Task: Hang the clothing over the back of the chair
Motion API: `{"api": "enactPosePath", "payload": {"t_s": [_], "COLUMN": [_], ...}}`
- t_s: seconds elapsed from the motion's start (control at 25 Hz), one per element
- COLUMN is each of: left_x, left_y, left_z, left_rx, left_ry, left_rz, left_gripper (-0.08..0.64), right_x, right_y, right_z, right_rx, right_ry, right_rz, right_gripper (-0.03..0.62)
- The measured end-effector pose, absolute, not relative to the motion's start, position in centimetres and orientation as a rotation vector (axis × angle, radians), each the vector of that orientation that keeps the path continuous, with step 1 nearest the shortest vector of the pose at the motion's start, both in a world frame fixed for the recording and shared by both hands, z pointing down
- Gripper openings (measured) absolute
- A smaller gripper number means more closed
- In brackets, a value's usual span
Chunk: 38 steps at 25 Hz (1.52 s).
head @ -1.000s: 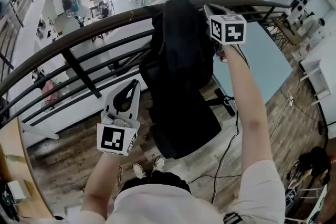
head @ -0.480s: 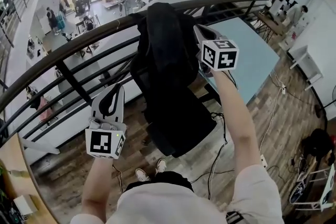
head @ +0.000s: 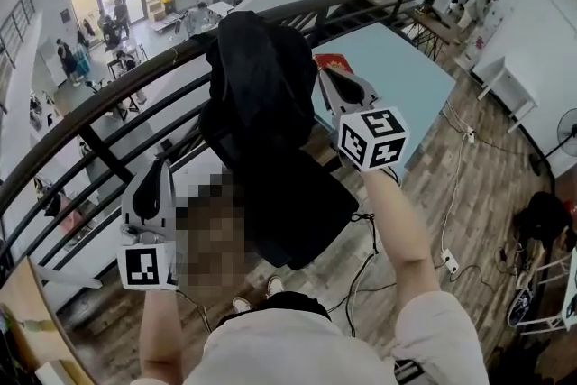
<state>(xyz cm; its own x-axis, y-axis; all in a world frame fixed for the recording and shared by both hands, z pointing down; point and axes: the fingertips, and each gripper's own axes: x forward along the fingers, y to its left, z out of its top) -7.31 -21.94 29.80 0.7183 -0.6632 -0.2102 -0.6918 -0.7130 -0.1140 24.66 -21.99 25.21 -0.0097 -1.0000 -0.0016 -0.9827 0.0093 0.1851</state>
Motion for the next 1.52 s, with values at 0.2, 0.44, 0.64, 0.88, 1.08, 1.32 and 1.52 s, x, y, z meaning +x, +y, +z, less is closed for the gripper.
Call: {"api": "enactPosePath", "payload": {"t_s": [0.2, 0.44, 0.64, 0.88, 1.08, 1.32, 1.52], "left_x": [-8.3, -9.5, -11.0, -12.5, -12.9, -14.7, -16.2], "left_y": [-21.1, -19.6, -19.2, -18.3, -17.9, -17.3, -16.3], "left_z": [29.0, 28.2, 27.7, 28.5, 30.2, 32.0, 33.0], "left_rx": [-2.733, -2.699, -2.673, -2.652, -2.638, -2.601, -2.593], "left_ry": [1.133, 1.14, 1.171, 1.234, 1.272, 1.356, 1.421], "left_rz": [0.279, 0.262, 0.251, 0.222, 0.157, 0.119, 0.109], "left_gripper": [0.035, 0.035, 0.034, 0.034, 0.034, 0.034, 0.035], "right_x": [24.1, 24.5, 24.5, 24.2, 24.1, 24.8, 25.9], "right_y": [-17.4, -12.7, -9.3, -5.5, -3.8, -2.7, -1.5], "right_z": [24.3, 22.8, 21.1, 20.6, 21.9, 23.8, 25.2], "right_rx": [2.086, 2.146, 2.176, 2.213, 2.246, 2.318, 2.408], "right_ry": [-2.1, -2.178, -2.192, -2.175, -2.155, -2.165, -2.159], "right_rz": [-0.305, -0.299, -0.37, -0.438, -0.445, -0.346, -0.254], "right_gripper": [0.018, 0.018, 0.018, 0.018, 0.018, 0.018, 0.018]}}
